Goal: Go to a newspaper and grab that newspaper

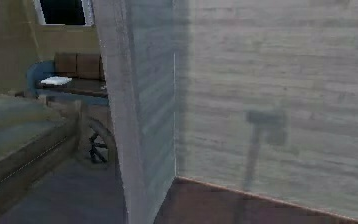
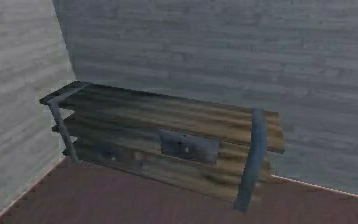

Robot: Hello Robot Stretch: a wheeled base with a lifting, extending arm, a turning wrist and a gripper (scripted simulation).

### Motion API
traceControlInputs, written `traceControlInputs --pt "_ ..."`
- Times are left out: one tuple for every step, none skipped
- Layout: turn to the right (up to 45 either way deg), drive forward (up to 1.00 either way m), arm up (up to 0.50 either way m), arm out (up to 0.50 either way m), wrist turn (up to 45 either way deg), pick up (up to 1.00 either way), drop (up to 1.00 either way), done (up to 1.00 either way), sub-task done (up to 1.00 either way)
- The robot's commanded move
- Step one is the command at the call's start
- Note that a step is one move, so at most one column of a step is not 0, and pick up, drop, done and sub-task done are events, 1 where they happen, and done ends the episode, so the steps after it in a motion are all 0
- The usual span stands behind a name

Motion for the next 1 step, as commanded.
traceControlInputs --pt "0.0 0.05 0.0 0.0 0.0 0.0 0.0 0.0 0.0"
